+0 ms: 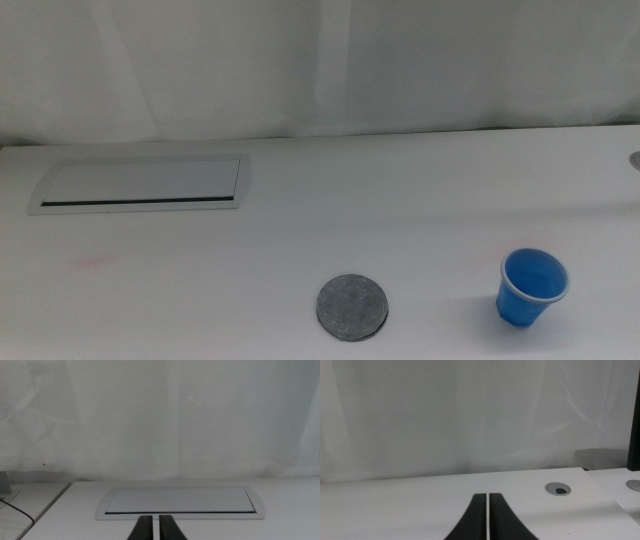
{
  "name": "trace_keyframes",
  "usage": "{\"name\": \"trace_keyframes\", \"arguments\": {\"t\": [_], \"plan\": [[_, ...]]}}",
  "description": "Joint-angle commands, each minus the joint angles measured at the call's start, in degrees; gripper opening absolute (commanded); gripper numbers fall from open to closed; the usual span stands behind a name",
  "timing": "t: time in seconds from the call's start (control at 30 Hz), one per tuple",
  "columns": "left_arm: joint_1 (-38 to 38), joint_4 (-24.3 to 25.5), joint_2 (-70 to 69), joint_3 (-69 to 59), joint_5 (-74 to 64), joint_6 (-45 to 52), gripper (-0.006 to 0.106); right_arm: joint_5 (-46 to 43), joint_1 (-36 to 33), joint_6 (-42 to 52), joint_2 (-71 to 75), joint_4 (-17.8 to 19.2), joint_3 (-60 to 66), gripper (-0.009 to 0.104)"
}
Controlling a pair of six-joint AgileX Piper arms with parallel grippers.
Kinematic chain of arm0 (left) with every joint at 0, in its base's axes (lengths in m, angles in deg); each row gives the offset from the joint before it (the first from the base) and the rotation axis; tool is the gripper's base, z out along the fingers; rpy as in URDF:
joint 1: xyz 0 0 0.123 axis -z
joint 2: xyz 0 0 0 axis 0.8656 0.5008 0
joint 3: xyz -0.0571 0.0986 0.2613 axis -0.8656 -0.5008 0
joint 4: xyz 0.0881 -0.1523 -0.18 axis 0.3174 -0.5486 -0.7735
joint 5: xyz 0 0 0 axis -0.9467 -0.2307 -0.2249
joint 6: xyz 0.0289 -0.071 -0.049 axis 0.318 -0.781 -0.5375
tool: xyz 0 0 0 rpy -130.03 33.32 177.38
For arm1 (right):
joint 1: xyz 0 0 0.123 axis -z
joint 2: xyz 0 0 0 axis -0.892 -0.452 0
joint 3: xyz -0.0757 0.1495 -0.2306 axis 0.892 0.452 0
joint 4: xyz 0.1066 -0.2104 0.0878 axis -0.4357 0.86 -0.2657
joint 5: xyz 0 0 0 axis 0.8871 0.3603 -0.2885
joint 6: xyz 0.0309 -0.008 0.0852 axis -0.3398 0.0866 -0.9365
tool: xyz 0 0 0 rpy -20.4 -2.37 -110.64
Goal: Place an empty cup on a cup mat.
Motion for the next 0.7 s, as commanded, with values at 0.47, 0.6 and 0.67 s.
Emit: {"name": "trace_keyframes", "arguments": {"t": [0.47,0.6,0.67], "plan": [[0.13,-0.34,-0.18,-2.41,0.67,0.12,-0.003,-3.95,0.36,-1.75,-0.12,-7.71,0.26,0.103],[0.13,-0.34,-0.18,-2.41,0.67,0.12,-0.003,-4.2,0.36,-1.75,-0.12,-7.85,0.26,0.103],[0.13,-0.34,-0.18,-2.41,0.67,0.12,-0.003,-4.7,0.36,-1.75,-0.12,-8.5,0.26,0.103]]}}
